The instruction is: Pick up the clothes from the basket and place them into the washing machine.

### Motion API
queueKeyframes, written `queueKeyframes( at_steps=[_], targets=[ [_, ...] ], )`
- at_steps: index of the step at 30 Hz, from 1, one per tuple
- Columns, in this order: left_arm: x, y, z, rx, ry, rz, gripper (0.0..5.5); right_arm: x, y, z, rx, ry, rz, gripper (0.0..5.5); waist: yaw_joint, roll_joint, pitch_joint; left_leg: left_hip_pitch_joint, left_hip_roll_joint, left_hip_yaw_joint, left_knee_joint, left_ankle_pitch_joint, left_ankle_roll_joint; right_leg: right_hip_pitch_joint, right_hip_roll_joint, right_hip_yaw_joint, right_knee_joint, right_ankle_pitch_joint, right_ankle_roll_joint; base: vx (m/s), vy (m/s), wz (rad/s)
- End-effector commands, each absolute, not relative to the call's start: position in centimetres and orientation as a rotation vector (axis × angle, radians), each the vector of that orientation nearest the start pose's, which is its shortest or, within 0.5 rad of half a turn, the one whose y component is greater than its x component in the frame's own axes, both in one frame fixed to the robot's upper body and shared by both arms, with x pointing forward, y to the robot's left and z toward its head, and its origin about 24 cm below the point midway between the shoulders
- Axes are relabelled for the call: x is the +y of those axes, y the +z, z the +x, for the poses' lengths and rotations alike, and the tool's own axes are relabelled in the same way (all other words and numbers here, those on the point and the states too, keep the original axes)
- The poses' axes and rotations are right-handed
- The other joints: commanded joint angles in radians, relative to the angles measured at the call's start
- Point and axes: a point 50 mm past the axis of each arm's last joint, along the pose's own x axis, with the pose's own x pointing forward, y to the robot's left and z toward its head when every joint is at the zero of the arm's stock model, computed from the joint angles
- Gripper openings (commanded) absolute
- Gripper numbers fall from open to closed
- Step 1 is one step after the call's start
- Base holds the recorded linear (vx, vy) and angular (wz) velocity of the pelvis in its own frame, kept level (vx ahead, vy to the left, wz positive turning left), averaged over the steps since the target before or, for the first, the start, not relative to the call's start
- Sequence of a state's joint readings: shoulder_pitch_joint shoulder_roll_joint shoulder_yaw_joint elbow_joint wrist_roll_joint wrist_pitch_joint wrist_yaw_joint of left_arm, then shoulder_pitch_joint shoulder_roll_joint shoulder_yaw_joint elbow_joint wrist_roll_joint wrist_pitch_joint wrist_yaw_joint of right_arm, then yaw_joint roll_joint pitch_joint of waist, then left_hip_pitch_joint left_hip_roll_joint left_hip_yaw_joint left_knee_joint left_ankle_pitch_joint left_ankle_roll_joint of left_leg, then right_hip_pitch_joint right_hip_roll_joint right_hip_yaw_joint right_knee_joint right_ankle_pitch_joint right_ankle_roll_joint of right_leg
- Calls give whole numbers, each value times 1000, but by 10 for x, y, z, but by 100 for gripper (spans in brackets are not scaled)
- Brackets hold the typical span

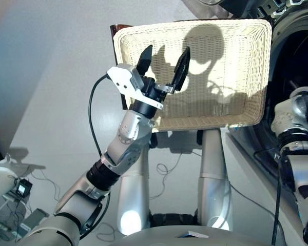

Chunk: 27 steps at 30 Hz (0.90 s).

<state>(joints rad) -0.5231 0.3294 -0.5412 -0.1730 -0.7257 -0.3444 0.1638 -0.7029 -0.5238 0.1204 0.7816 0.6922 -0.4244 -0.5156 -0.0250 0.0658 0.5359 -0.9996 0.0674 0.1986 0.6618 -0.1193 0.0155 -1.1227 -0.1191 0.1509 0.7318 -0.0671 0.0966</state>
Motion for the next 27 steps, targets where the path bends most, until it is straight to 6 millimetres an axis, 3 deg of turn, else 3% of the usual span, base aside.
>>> queueKeyframes(
  at_steps=[1, 6, 9, 11, 16, 19, 22, 27],
  targets=[
    [70, 223, 255, -765, -611, -473, 550, -257, 147, 346, -444, -523, 95, 550, -5, -10, -16, 36, 38, -76, -29, 7, -89, 60, 5, -10, -62, 7, 23, 0, 0, 0],
    [78, 217, 257, -756, -584, -455, 550, -211, 136, 334, -472, -260, -21, 550, -13, -25, -16, 36, 38, -84, -21, 10, -86, 63, 7, -15, -54, 6, 19, 0, 0, 0],
    [81, 210, 260, -728, -567, -452, 550, -194, 135, 327, -493, -155, -109, 550, -17, -35, -16, 53, 37, -89, -31, 15, -85, 83, 4, -22, -60, 8, 20, 0, 0, 0],
    [82, 201, 263, -689, -561, -452, 550, -187, 141, 323, -537, -86, -234, 550, -20, -39, -16, 71, 33, -92, -46, 21, -86, 102, 1, -27, -69, 11, 22, 0, 0, 0],
    [96, 179, 275, -629, -448, -346, 550, -185, 145, 315, -587, -78, -241, 550, -17, -46, -16, 185, 26, -98, -112, 36, -88, 220, -9, -45, -120, 20, 30, 53, -1, 26],
    [109, 149, 289, -509, -340, -329, 550, -187, 133, 311, -537, -72, -195, 550, -17, -55, -16, 295, 19, -99, -186, 57, -92, 333, -16, -60, -188, 39, 38, 108, 3, -9],
    [129, 107, 294, -360, -214, -308, 550, -195, 105, 302, -420, -61, -177, 550, -14, -66, -16, 426, 8, -105, -267, 73, -95, 470, -23, -78, -265, 51, 46, 150, -20, -31],
    [166, 26, 291, -55, -40, -184, 550, -206, 42, 287, -126, -9, -253, 550, -3, -88, -16, 668, 10, -118, -420, 109, -105, 721, -21, -123, -407, 75, 61, 165, -34, 28]
  ],
)
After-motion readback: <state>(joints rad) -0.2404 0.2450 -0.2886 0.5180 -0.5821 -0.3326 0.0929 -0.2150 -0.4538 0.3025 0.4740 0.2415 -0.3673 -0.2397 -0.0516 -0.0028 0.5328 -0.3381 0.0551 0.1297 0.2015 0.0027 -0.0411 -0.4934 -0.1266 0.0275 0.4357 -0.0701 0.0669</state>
